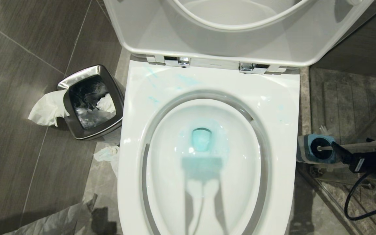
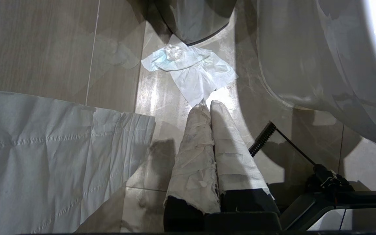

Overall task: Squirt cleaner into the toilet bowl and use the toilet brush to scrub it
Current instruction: Scrub the toilet bowl

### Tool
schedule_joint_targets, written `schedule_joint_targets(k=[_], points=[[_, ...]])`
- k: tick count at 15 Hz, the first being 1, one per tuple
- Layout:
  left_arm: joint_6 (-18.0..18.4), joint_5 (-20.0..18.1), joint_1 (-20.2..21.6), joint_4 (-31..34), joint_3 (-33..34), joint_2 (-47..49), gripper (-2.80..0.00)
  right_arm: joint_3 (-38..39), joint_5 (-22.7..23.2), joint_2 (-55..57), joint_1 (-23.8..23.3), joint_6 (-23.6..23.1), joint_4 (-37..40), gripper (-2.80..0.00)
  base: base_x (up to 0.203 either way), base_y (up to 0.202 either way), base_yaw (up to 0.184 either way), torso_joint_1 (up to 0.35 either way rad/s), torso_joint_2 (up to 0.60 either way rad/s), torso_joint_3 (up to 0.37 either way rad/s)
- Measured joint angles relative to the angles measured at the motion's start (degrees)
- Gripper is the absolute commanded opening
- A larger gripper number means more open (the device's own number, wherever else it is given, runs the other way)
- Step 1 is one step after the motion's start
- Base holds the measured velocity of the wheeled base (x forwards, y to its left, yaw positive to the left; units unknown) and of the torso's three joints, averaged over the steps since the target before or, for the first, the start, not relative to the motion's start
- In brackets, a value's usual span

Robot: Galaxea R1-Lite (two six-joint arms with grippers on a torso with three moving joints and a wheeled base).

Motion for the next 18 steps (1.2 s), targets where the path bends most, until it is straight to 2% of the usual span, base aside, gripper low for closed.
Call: schedule_joint_targets(k=[6, 7, 8, 18], points=[[0.0, 0.0, 0.0, 0.0, 0.0, 0.0, -2.80, -2.7, 0.7, 1.1, -0.2, 0.1, 0.0, 0.00, 0.000, 0.000, 0.000, 0.000, 0.00, 0.000], [0.0, 0.0, 0.0, 0.0, 0.0, 0.0, -2.80, -2.8, 0.7, 1.1, -0.2, 0.1, 0.0, -1.47, 0.000, 0.000, 0.000, 0.000, 0.00, 0.000], [0.0, 0.0, 0.0, 0.0, 0.0, 0.0, -2.80, -3.1, 0.8, 1.1, -0.2, 0.1, 0.0, -2.80, 0.000, 0.000, 0.000, 0.000, 0.00, 0.000], [0.0, 0.0, 0.0, 0.0, 0.0, 0.0, -2.80, -2.3, 1.1, 0.3, -0.1, 0.2, 0.0, -2.80, 0.000, 0.000, 0.000, 0.000, 0.00, 0.000]])
